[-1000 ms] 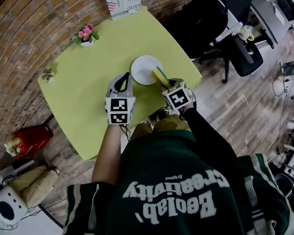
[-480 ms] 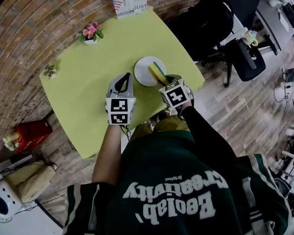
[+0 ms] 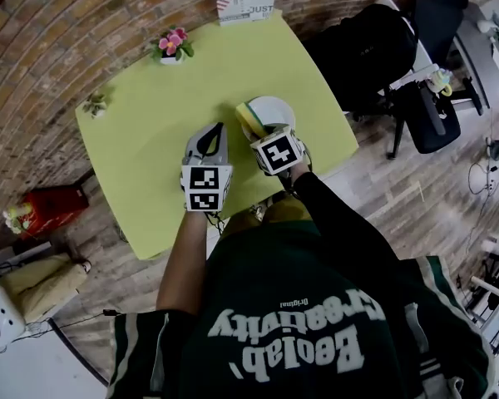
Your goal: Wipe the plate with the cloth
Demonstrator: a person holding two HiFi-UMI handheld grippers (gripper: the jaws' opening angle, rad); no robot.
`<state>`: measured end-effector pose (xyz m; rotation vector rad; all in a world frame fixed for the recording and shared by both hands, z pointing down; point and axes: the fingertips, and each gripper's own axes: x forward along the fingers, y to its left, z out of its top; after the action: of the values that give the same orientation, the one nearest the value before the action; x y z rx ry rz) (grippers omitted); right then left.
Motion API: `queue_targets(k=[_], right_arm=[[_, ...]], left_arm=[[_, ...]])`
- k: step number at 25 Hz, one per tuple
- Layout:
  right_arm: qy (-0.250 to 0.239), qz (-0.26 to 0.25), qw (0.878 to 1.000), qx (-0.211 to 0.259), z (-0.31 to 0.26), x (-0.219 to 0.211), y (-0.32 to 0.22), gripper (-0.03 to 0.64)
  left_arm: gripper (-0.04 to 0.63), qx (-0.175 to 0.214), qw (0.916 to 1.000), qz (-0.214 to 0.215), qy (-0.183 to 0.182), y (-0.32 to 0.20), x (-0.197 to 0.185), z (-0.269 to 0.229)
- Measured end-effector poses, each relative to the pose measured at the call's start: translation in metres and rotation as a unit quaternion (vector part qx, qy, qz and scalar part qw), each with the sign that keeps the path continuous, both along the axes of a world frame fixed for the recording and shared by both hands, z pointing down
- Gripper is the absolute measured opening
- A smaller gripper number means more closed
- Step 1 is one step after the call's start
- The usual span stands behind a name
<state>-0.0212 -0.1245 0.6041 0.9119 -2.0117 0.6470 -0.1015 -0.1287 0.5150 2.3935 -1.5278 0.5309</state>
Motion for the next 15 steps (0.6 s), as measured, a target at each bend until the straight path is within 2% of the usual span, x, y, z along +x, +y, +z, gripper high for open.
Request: queue_targets(k=[6,15], right_arm=[[0.005,-0.009,1.000,0.017,0.002,-0.005,-0.005,0.149],[0.042,0.038,0.998,0.011,0.006,0.039,-0.022,0.149]], left_arm=[[0.006,-0.004,1.0000,-0.009,-0.001,0.001,-0.005,0.004],[0.006,-0.001,1.0000,0.003,0.005,-0.007,0.007,0.004]])
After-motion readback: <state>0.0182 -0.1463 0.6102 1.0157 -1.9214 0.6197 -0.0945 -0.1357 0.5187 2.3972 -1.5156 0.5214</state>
